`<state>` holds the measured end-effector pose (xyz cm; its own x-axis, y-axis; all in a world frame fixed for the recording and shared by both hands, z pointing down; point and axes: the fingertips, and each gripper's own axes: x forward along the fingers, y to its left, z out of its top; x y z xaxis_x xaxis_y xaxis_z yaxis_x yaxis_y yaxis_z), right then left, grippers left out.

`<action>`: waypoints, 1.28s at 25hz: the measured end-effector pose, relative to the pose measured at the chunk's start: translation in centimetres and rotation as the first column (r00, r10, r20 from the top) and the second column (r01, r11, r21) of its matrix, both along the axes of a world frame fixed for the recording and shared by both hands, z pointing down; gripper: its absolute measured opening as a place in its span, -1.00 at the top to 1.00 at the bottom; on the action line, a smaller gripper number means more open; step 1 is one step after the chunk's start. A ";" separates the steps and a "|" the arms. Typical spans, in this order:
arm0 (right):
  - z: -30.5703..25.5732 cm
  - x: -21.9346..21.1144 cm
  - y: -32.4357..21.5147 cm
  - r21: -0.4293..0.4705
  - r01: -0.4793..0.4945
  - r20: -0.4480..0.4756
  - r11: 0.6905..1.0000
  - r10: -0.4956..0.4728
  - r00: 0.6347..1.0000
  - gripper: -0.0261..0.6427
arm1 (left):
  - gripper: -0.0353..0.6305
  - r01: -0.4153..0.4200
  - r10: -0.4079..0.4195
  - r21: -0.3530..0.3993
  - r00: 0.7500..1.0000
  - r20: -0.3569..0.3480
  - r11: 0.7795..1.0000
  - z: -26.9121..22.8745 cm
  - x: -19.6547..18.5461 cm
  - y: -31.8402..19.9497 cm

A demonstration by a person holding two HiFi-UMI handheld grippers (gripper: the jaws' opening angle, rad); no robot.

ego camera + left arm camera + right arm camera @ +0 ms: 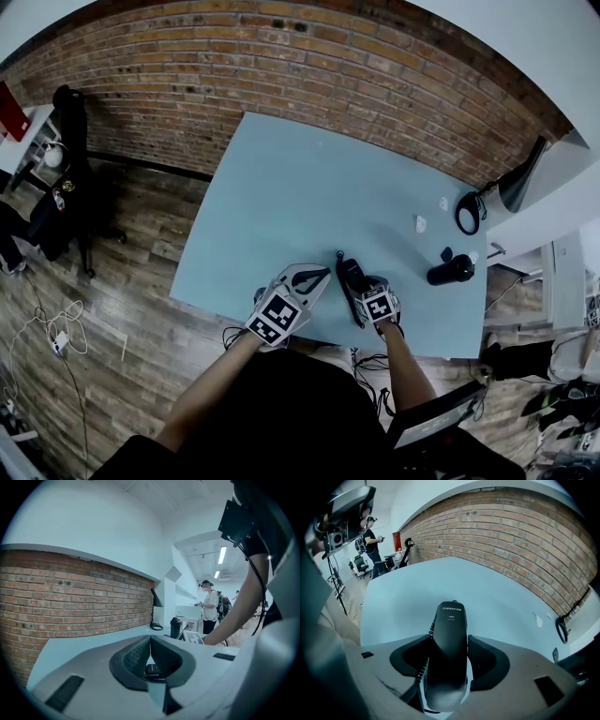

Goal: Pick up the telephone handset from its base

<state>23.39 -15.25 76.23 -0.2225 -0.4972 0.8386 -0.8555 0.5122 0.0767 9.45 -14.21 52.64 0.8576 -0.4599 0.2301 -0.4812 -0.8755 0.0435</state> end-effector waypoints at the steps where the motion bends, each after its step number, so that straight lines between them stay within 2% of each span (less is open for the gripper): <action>1: 0.0 0.0 0.0 -0.008 -0.007 0.006 1.000 0.007 1.000 0.15 | 0.85 0.000 0.000 -0.001 1.000 -0.003 1.000 0.0 0.0 0.0; 6: 0.4 0.0 0.1 -0.041 -0.009 0.016 0.999 0.010 1.000 0.15 | 0.85 -0.005 0.005 -0.007 1.000 -0.005 1.000 0.0 0.0 0.1; 9: 0.0 0.2 0.1 -0.023 -0.016 0.007 1.000 0.016 1.000 0.16 | 0.85 -0.001 0.001 -0.010 1.000 -0.011 1.000 -0.1 -0.1 0.0; 14: -0.5 -0.1 -0.1 -0.001 -0.012 -0.001 1.000 0.012 1.000 0.16 | 0.85 0.015 -0.018 -0.053 0.998 -0.061 0.999 -0.5 -0.6 -0.5; 19: -0.8 0.0 -0.1 0.017 -0.035 0.030 0.999 0.034 0.999 0.17 | 0.85 0.011 -0.015 -0.076 0.999 -0.050 0.997 0.1 -0.6 -0.6; 21: -0.9 -0.5 0.1 0.049 0.013 -0.004 0.999 -0.013 1.000 0.17 | 0.85 0.014 -0.018 -0.077 0.998 -0.054 0.997 0.3 -0.7 -0.7; 24: -1.1 -0.9 0.5 0.084 0.116 -0.134 0.990 -0.104 0.986 0.17 | 0.84 0.014 -0.018 -0.077 0.998 -0.056 0.997 0.2 -0.8 -0.8; 27: -1.2 -1.2 0.6 0.102 0.159 -0.199 0.982 -0.136 0.971 0.17 | 0.85 0.008 -0.012 -0.077 0.999 -0.051 0.997 0.4 -0.7 -0.8; 29: -1.2 -1.1 0.5 0.105 0.136 -0.183 0.985 -0.115 0.976 0.17 | 0.85 0.008 -0.012 -0.079 0.999 -0.051 0.997 0.3 -0.8 -0.8; 32: -1.7 -0.6 0.1 0.119 0.034 -0.085 0.992 -0.024 0.996 0.20 | 0.85 0.008 -0.011 -0.077 0.999 -0.049 0.997 0.3 -0.9 -0.8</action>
